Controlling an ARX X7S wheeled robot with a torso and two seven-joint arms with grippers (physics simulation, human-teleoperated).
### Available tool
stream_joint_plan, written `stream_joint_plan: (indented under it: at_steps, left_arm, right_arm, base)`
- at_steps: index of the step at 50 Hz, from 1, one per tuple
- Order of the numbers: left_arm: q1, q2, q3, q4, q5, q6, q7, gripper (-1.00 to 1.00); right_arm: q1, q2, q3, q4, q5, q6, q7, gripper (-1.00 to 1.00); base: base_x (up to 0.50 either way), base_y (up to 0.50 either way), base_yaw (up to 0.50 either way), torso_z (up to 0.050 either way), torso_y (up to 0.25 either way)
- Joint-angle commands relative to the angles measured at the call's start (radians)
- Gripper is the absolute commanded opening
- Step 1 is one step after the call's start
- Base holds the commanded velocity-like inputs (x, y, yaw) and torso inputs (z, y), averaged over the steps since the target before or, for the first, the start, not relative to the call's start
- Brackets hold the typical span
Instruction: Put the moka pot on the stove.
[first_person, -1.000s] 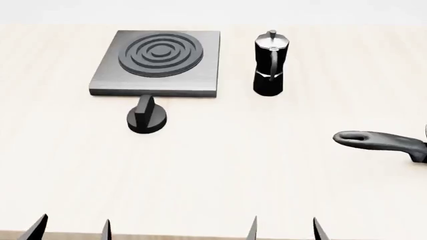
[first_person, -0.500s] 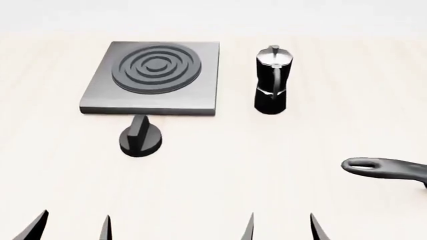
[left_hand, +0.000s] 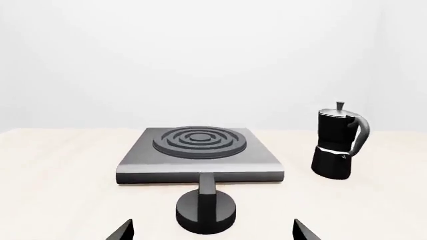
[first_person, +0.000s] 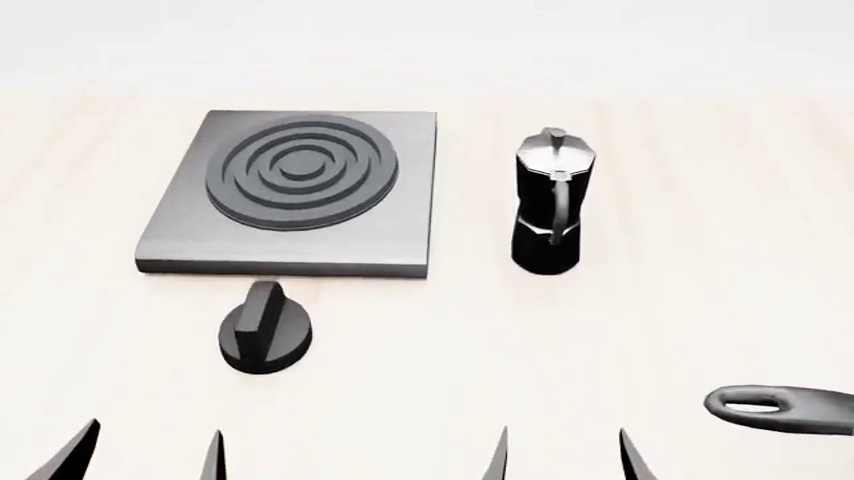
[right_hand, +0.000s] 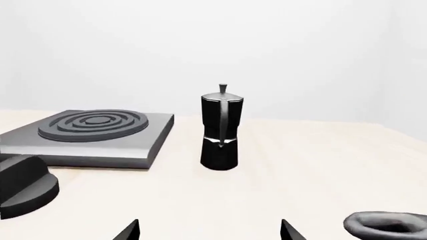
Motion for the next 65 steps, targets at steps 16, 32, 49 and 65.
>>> stream_joint_plan:
  at_steps: [16,32,49,65]
  left_arm:
    - [-0.006,-0.012,0.019,-0.017,-0.008,0.012,-0.012,1.0]
    - [-0.007,-0.022,0.028,-0.012,-0.017,0.014,-0.016,1.0]
    - [-0.006,-0.031,0.037,-0.005,-0.023,0.012,-0.028,1.0]
    - [-0.01,-0.04,0.047,-0.006,-0.03,0.013,-0.038,1.0]
  right_arm:
    - [0.009,0.01,-0.016,0.027,0.023,-0.013,0.015,1.0]
    - [0.015,0.018,-0.025,0.036,0.034,-0.019,0.023,1.0]
    - [0.03,0.021,-0.036,0.063,0.046,-0.03,0.026,1.0]
    - [0.034,0.03,-0.044,0.064,0.049,-0.04,0.037,1.0]
  base:
    - [0.25,0.0,0.0,0.0,0.0]
    - [0.25,0.0,0.0,0.0,0.0]
    - [0.25,0.0,0.0,0.0,0.0]
    - [0.15,0.0,0.0,0.0,0.0]
